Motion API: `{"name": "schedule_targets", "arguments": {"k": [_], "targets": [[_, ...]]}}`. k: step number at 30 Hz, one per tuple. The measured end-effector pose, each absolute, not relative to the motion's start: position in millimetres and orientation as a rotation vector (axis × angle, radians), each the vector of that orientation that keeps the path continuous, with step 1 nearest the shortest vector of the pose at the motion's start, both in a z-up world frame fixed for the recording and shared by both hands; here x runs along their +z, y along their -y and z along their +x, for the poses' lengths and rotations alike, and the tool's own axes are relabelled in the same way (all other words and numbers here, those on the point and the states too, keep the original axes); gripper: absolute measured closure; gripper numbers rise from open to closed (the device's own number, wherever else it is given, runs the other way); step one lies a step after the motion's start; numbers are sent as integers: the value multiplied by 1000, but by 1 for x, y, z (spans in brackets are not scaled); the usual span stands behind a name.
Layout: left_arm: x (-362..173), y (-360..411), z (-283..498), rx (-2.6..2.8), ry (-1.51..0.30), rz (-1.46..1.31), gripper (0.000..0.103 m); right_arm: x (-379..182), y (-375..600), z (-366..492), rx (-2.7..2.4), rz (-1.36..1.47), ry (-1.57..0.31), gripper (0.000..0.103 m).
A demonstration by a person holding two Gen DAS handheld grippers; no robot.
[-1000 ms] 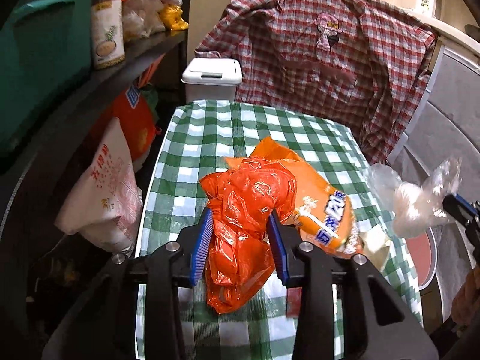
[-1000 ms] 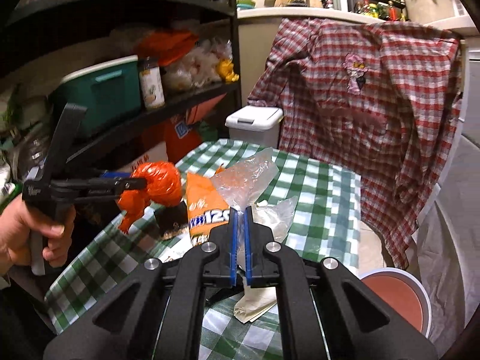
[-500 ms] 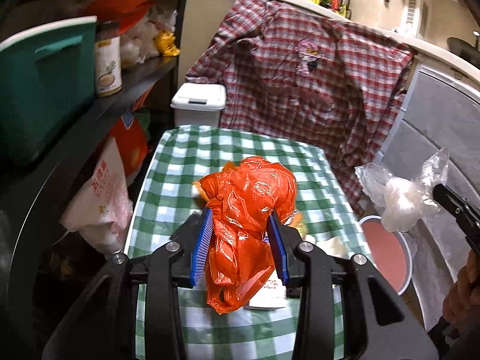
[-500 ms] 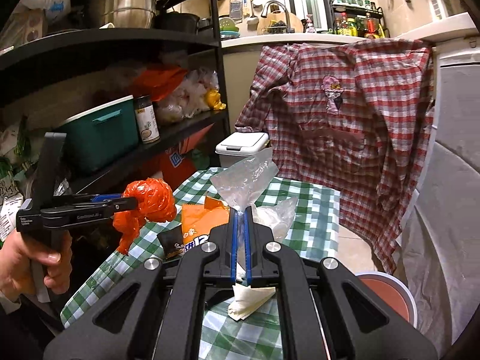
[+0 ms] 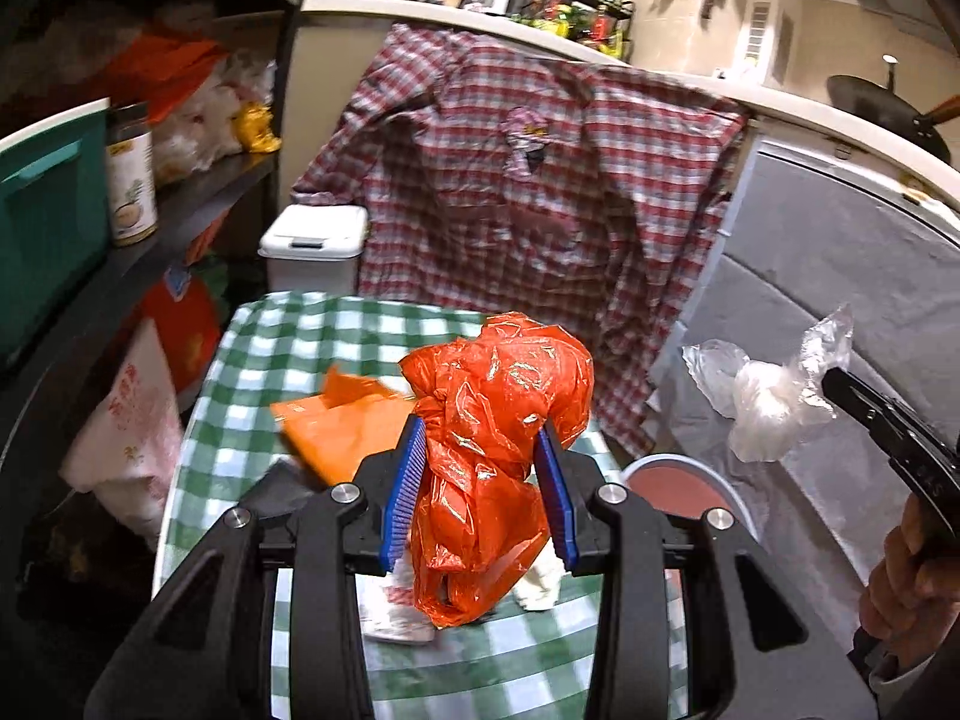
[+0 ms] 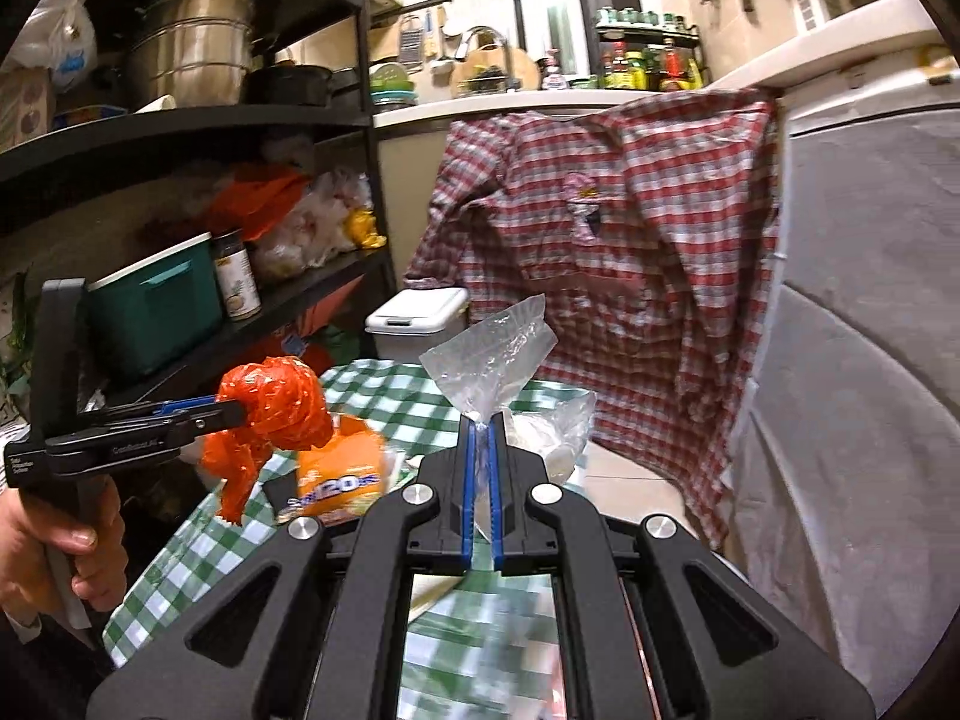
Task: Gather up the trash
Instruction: 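Carry both bags over the pink bin and open both tools to drop them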
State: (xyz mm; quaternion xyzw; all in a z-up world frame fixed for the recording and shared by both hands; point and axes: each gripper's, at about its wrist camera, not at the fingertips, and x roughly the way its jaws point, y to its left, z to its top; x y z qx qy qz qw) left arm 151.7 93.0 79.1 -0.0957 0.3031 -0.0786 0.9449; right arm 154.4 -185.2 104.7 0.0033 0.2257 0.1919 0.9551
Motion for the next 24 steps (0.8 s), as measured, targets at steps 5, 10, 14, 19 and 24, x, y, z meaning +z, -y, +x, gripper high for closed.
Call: {"name": "schedule_targets", "arguments": {"k": [5, 10, 14, 19, 24], "targets": [[80, -62, 157, -216, -614, -191, 66, 109, 220, 160, 326, 29, -468, 99], [77, -20, 162, -290, -621, -167, 66, 114, 250, 165, 273, 56, -482, 99], [73, 13, 166, -345, -629, -151, 66, 113, 269, 170, 237, 65, -501, 99], [62, 60, 173, -411, -653, -112, 66, 104, 284, 175, 208, 78, -534, 99], [54, 88, 178, -444, -668, -93, 66, 96, 294, 178, 192, 79, -550, 99]]}}
